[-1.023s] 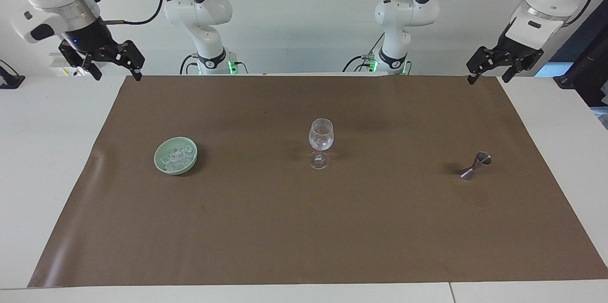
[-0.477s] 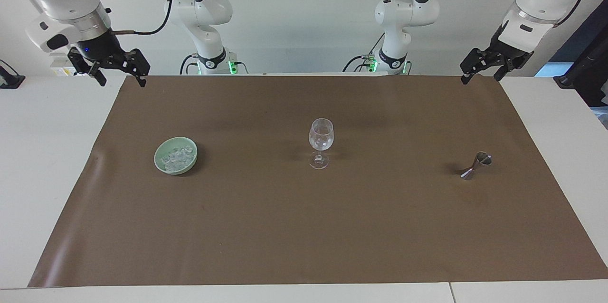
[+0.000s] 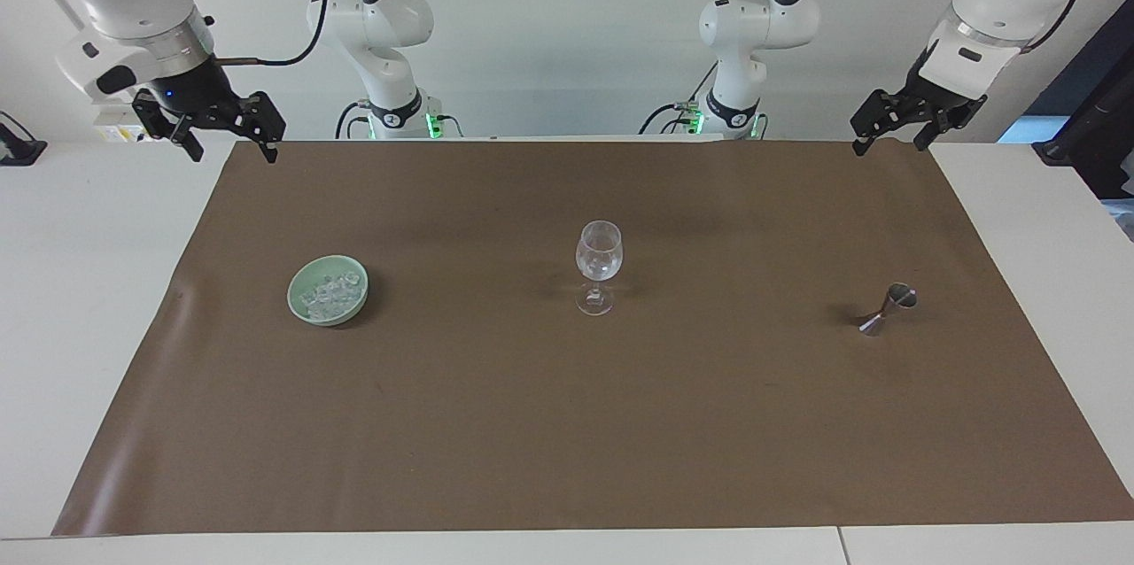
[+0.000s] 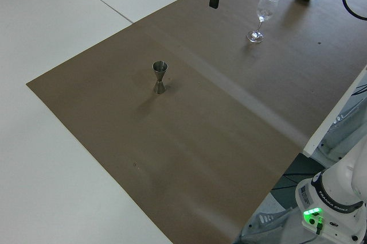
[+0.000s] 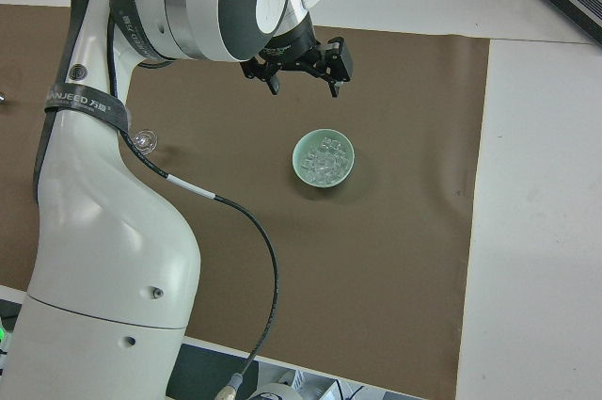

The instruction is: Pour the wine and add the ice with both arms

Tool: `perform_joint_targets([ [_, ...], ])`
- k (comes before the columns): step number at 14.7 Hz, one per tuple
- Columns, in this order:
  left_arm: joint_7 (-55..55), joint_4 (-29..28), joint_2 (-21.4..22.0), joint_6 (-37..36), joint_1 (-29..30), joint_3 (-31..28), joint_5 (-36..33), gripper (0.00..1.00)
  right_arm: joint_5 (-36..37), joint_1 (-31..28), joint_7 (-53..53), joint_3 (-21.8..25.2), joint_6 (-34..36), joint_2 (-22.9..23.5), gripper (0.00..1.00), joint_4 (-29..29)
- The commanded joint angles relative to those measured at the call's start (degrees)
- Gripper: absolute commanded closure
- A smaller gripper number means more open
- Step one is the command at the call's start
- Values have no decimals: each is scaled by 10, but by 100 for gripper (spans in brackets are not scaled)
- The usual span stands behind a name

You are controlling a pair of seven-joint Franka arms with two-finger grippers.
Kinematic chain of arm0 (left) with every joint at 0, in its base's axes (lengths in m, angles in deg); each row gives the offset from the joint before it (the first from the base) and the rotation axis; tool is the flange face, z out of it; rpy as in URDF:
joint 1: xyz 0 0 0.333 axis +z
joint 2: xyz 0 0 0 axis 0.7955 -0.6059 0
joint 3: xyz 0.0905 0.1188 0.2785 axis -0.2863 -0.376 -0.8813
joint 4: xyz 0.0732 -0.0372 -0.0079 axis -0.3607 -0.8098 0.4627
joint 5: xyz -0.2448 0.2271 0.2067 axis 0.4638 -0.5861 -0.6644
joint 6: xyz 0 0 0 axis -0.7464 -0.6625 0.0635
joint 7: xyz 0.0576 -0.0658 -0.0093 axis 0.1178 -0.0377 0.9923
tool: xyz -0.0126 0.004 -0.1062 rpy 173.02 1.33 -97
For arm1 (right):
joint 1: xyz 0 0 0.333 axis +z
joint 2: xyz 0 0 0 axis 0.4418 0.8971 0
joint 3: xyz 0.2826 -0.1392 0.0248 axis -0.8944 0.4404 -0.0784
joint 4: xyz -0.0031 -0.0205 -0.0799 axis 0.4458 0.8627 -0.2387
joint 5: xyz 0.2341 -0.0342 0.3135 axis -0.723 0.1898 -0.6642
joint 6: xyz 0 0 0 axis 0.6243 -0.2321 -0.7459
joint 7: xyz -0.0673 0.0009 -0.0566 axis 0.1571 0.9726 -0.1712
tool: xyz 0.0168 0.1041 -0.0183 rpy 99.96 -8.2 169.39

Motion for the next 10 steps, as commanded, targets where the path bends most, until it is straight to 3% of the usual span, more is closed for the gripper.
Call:
perform_joint_targets([
  [1,-12,-29,24,0,-3,-2,3,0,-7,-15,-10,-10,-2,-14,0,15],
  [5,-5,-30,28,-14,8,-8,-2,0,-9,-11,-10,-10,-14,-19,0,26],
  [10,-6,-23,84,-18,11,-9,-3,0,-30,-12,-7,-6,-32,-33,0,63],
])
